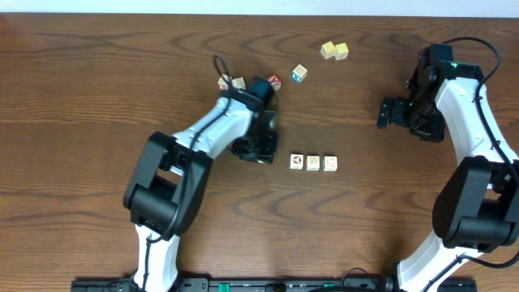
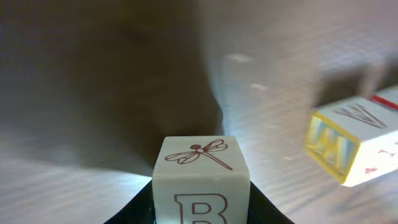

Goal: Lift 4 blocks
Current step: 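Lower the 4 block onto the table at the row's left end, then hold the 4 block with the left gripper against the row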

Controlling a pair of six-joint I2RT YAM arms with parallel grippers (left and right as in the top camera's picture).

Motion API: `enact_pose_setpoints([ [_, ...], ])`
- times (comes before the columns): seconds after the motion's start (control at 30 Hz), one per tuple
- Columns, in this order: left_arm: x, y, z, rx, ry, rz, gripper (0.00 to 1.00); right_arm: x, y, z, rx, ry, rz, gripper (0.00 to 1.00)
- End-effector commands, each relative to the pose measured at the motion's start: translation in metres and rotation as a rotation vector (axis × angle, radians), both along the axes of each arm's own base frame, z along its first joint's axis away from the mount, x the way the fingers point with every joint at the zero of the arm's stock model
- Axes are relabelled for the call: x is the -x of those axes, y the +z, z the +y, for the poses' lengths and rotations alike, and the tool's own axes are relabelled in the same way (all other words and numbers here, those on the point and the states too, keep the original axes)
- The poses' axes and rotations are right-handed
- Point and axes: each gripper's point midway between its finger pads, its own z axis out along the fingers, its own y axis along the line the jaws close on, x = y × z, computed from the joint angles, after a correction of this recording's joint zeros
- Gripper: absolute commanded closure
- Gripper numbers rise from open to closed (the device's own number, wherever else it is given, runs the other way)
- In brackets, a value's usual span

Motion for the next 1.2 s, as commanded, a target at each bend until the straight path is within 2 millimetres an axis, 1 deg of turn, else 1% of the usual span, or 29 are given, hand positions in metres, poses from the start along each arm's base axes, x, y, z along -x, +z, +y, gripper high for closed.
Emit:
enact_pose_setpoints([
  [0.0,0.018,0.011,-0.024,0.019,-0.042,-0.004,0.66,-0.003,0.003,-0.003,0.012,0.007,-0.010,0.01],
  [0.1,0.021,0.006,-0.025,-0.064,-0.071,-0.057,0.66,-0.003,0.003,-0.003,0.012,0.007,-0.010,0.01],
  [0.17,0.017,0.003,-0.020,-0.134,-0.044,-0.095,0.66,-0.003,0.003,-0.003,0.012,0.007,-0.010,0.01],
  [0.27,0.012,0.002,-0.016,-0.174,0.005,-0.119,0.66,-0.003,0.003,-0.003,0.012,0.007,-0.010,0.01],
  [0.5,-0.002,0.004,-0.024,-0.139,0.022,-0.169,0.66,-0.003,0.003,-0.003,0.012,0.007,-0.010,0.01],
  [0.77,-0.005,0.003,-0.026,-0.133,0.105,-0.165,0.66,-0.003,0.003,-0.003,0.012,0.007,-0.010,0.01],
  [1.0,0.003,-0.005,-0.020,-0.154,0.133,-0.134,0.66,-0.003,0.003,-0.003,0.012,0.007,-0.010,0.01],
  [1.17,0.007,-0.007,-0.017,-0.164,0.142,-0.120,0.66,-0.003,0.003,-0.003,0.012,0.007,-0.010,0.01],
])
